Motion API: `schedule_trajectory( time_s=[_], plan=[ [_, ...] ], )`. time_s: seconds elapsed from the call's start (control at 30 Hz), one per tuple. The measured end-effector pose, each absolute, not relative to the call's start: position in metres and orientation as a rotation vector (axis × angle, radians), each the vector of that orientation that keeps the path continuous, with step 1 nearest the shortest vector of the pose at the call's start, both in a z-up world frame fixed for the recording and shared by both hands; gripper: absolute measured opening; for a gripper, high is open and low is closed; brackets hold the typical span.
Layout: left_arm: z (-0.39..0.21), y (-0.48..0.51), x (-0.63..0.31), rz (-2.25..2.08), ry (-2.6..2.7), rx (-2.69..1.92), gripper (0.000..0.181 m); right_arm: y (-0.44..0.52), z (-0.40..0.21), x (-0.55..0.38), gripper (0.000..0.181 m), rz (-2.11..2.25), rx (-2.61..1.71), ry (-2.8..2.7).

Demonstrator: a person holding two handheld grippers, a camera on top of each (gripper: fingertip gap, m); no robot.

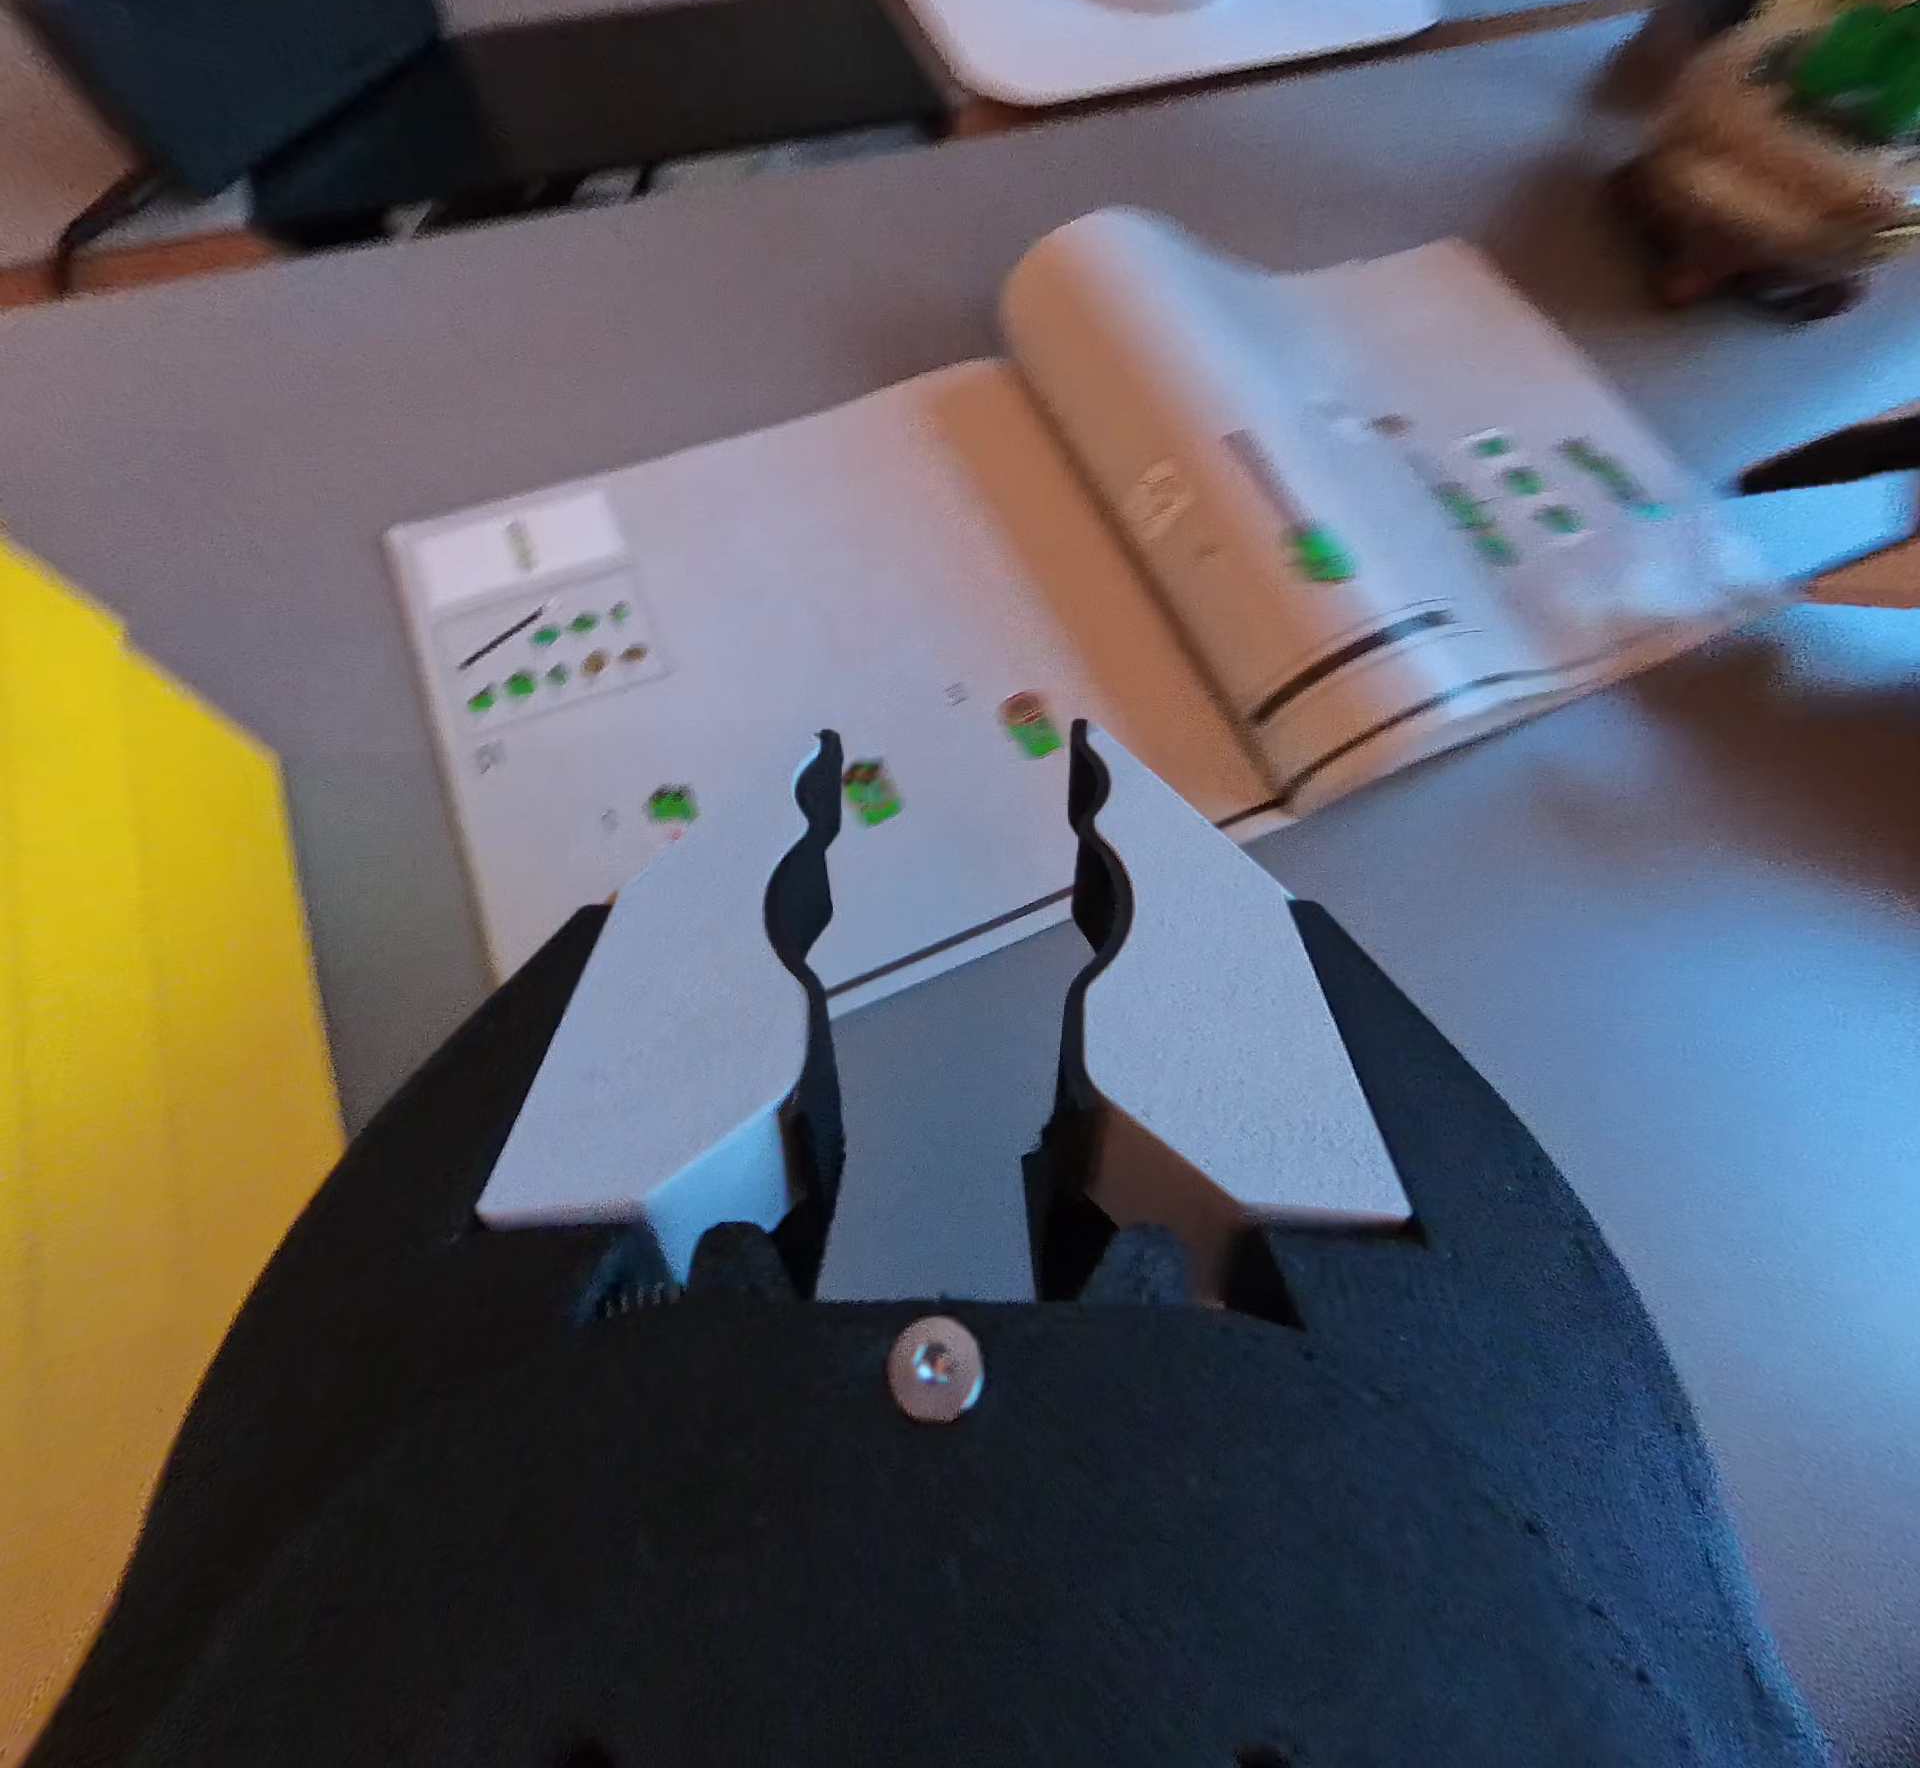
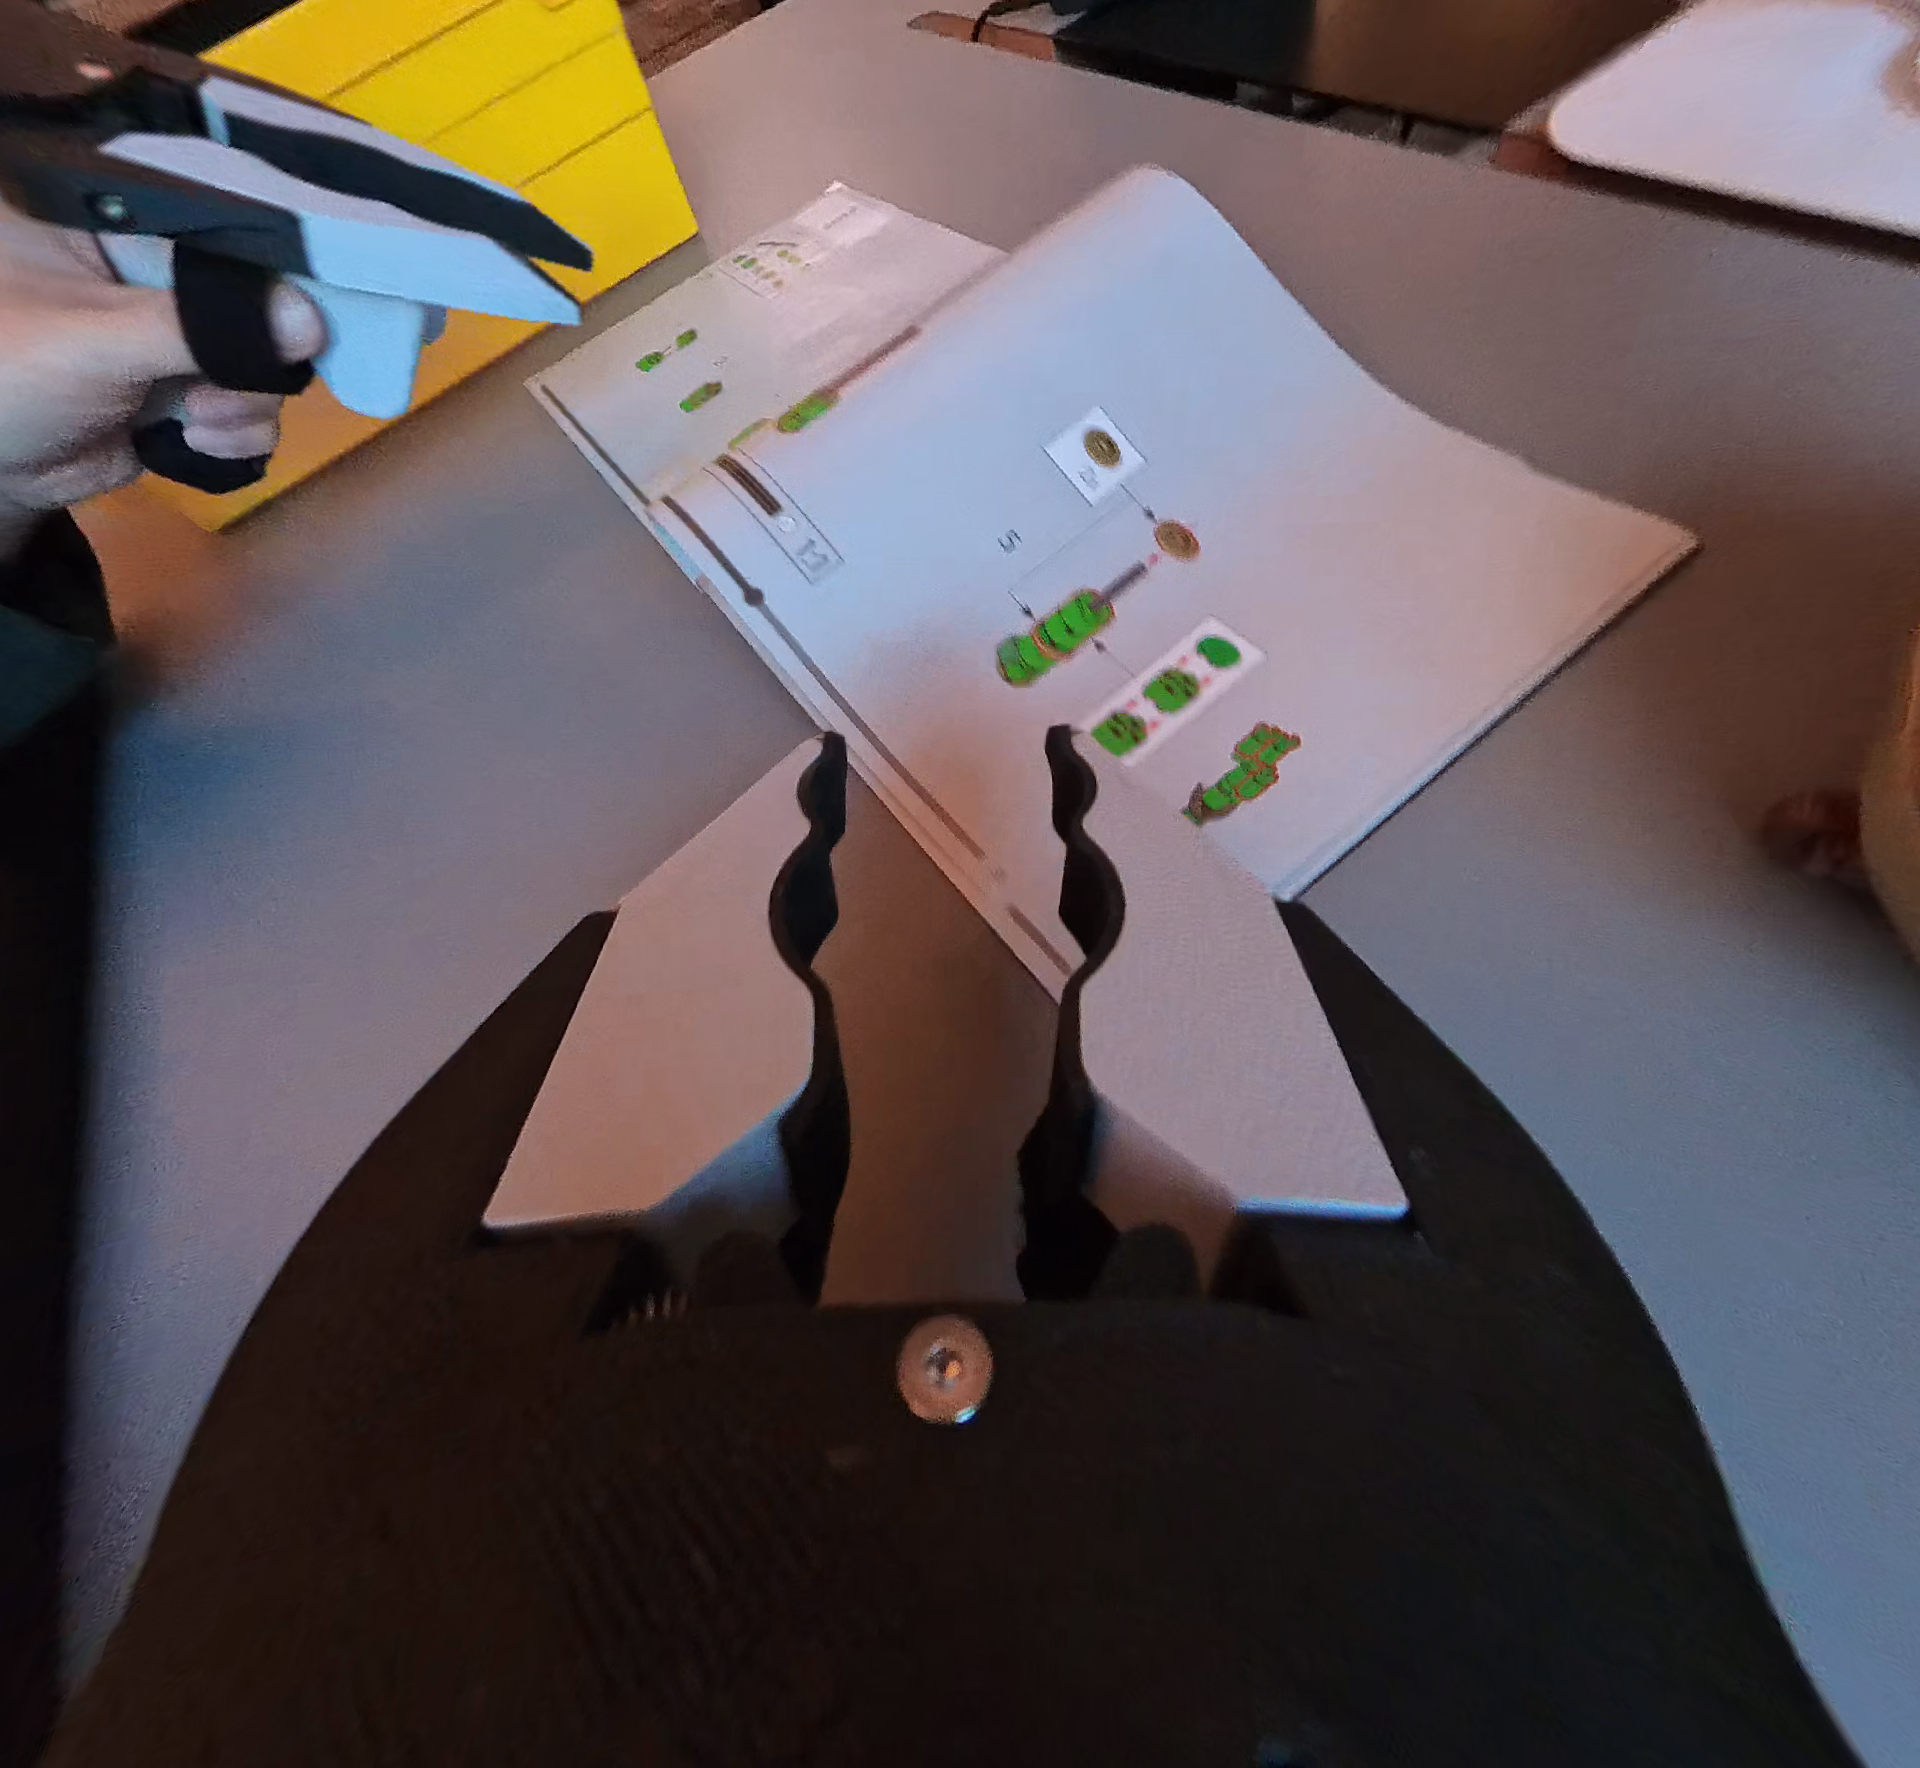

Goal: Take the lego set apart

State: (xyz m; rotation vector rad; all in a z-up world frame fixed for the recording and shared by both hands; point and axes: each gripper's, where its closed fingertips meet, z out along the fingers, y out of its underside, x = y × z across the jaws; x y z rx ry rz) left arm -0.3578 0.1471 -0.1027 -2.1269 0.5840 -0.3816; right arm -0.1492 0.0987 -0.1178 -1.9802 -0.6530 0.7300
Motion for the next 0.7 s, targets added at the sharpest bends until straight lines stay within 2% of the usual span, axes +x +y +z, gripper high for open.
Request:
schedule_trajectory(
  time_s=[0.13, 0.27, 0.33, 0.4, 0.53, 0.7],
  plan=[
    [-0.129, 0.157, -0.401, -0.120, 0.384, -2.288, 0.042, 0.101, -0.124, -0.158, 0.034, 0.642, -1.979, -0.717],
    [-0.134, 0.161, -0.414, -0.017, 0.294, -2.310, 0.070, 0.108, -0.142, -0.150, 0.030, 0.515, -2.097, -0.716],
    [-0.144, 0.159, -0.407, -0.056, 0.305, -2.355, 0.070, 0.108, -0.150, -0.143, 0.028, 0.463, -2.149, -0.722],
    [-0.145, 0.158, -0.397, -0.115, 0.327, -2.368, 0.062, 0.107, -0.154, -0.141, 0.028, 0.449, -2.168, -0.734],
    [-0.110, 0.151, -0.344, -0.404, 0.464, -2.170, 0.053, 0.103, -0.143, -0.145, 0.031, 0.506, -2.105, -0.751],
    [-0.096, 0.125, -0.292, -0.494, 0.812, -1.989, 0.079, 0.101, -0.141, -0.140, 0.034, 0.501, -2.094, -0.761]
  ],
)
